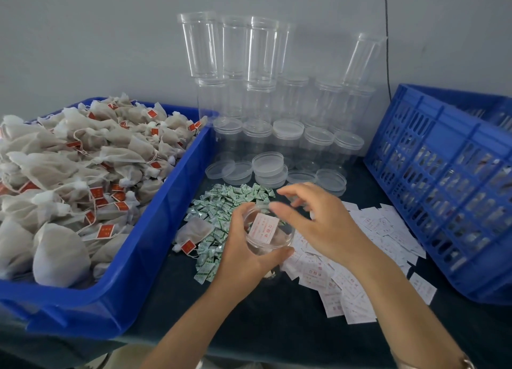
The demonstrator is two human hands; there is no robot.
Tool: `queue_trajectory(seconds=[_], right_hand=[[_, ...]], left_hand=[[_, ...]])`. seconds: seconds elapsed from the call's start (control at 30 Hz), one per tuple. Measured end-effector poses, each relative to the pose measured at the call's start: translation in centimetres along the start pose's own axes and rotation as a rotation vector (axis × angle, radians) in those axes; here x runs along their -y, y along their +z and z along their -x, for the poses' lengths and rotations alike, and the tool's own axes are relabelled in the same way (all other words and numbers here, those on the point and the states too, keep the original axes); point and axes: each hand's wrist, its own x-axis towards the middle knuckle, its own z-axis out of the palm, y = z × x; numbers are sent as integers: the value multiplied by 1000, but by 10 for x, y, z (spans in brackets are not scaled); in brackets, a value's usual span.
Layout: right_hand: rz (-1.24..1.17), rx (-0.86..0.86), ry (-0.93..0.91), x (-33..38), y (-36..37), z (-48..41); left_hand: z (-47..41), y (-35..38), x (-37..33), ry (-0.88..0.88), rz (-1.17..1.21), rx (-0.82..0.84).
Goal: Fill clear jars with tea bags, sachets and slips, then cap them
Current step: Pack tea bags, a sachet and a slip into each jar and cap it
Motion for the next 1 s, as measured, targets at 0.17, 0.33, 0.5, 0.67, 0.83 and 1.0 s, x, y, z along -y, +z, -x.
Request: queue_trajectory(seconds=[0.17, 0.33, 0.5, 0.67, 0.83, 1.0], right_hand=[[200, 290, 90, 3, -18, 1], [276, 217, 86, 6, -72, 5], [284, 105, 56, 8, -156, 9], [252, -120, 41, 5, -242, 7], [266, -368, 158, -26, -333, -3], [413, -521, 375, -81, -397, -14]], left_hand=[[-1, 8, -26, 72, -16, 17], [-17, 46, -73, 207, 18, 98], [-38, 91, -127, 269, 114, 246], [-77, 140, -182, 346, 162, 398], [-123, 195, -206, 375, 73, 373], [-149, 245, -202, 396, -85, 509]])
